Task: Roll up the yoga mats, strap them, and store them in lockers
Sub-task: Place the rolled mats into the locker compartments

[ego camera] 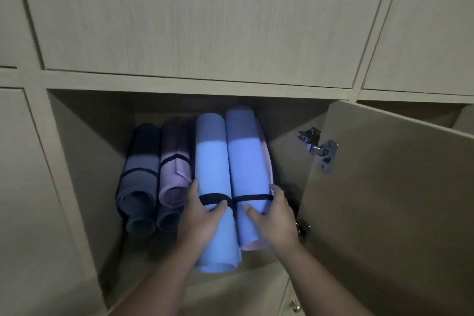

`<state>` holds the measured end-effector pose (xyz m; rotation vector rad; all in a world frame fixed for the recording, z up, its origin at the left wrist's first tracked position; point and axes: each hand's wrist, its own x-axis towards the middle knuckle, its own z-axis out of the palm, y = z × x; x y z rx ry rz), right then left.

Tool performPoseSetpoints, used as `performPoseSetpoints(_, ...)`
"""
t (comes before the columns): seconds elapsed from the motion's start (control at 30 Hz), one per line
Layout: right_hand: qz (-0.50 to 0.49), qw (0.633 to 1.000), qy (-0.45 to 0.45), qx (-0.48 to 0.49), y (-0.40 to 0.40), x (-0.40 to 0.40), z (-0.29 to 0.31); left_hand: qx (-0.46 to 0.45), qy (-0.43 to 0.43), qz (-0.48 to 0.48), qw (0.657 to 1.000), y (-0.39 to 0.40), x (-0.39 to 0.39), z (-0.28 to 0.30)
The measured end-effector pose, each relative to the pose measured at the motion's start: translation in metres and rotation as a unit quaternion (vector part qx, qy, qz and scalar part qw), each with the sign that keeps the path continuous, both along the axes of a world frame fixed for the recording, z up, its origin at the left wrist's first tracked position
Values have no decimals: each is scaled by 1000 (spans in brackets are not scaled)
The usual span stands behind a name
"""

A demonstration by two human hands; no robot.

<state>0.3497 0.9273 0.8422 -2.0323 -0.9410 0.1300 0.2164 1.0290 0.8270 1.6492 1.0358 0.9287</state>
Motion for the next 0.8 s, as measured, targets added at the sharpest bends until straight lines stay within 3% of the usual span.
performPoseSetpoints(0.13,138,988,-50,-51,32,4,3,123,28,18,992,21,7,6)
performPoseSetpoints(0.23,200,967,-126,-90,49,12,-1,209,62,-90,972,26,8,-1)
performPoseSetpoints(0.4,241,956,-161,-52,52,32,-4,245,142,-212,935,32,2,-17)
performPoseSetpoints(0.47,228,953,-190,-62,48,36,-8,268,164,-221,923,35,0,-18)
performPoseSetpoints(0.67,42,935,-321,-143,48,39,-2,320,133,-147,926,43,13,2)
performPoseSetpoints(0.8,17,931,-298,-210,51,37,12,359,129,-51,923,59,28,4)
